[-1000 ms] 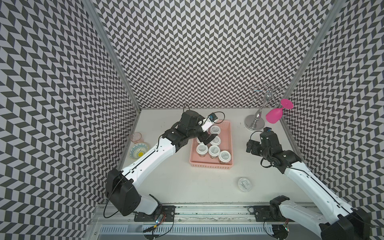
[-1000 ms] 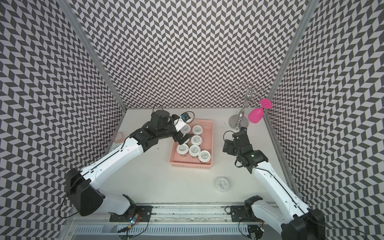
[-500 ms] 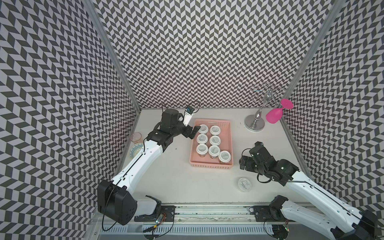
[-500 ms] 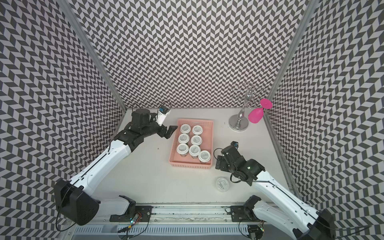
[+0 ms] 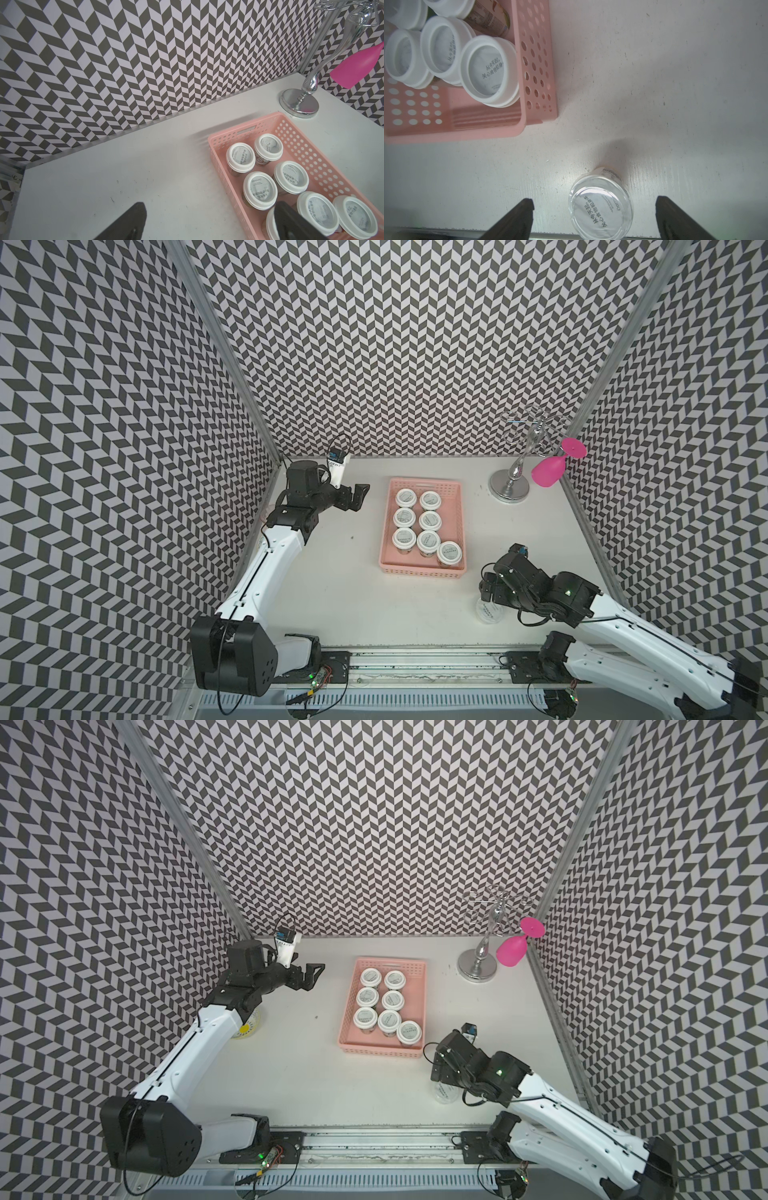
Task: Put the yogurt in the basket
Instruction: Pick up the yogurt from the center of the board.
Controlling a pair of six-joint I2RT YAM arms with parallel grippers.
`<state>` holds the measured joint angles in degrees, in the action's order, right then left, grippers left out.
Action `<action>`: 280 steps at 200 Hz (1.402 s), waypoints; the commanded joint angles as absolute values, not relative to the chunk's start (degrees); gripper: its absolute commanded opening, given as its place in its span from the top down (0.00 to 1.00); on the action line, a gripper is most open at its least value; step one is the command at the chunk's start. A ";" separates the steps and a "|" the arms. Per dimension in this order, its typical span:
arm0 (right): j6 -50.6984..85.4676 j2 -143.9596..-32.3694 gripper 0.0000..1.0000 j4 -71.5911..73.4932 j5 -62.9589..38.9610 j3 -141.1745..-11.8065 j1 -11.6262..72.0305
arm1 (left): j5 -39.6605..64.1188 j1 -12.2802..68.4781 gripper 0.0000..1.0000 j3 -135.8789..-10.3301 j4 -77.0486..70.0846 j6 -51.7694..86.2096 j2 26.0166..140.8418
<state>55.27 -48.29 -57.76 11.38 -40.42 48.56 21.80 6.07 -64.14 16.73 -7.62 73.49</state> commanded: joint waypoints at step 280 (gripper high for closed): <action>60.26 -63.28 0.10 -57.45 13.79 -39.03 60.48 | 27.69 1.02 0.00 -61.90 12.17 -3.77 71.72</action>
<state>60.23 -62.81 -58.26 12.62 -39.44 60.23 26.74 1.56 -62.30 13.41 -4.32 73.45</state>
